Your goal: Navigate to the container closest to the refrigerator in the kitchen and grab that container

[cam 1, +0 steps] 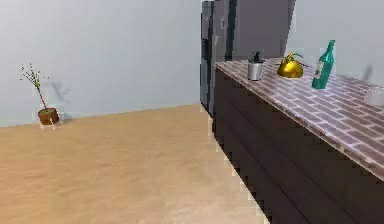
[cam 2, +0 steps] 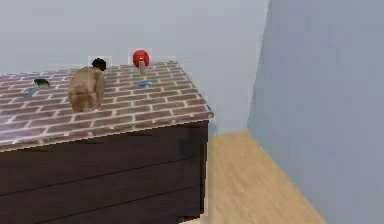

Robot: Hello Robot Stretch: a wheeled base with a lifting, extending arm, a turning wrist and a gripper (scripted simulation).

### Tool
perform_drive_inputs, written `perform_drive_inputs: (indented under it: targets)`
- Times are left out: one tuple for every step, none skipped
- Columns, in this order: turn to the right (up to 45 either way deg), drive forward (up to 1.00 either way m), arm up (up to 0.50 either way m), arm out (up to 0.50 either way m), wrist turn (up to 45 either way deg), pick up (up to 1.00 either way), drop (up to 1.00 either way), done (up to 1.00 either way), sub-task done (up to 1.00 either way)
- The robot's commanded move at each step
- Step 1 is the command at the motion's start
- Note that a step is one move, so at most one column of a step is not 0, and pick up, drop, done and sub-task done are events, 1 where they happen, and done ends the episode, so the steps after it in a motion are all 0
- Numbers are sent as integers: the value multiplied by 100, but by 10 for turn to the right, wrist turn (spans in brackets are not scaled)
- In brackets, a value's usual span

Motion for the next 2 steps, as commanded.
perform_drive_inputs:
  targets:
    - [-60, 0, 0, 0, 0, 0, 0, 0, 0]
    - [0, 100, 0, 0, 0, 0, 0, 0, 0]
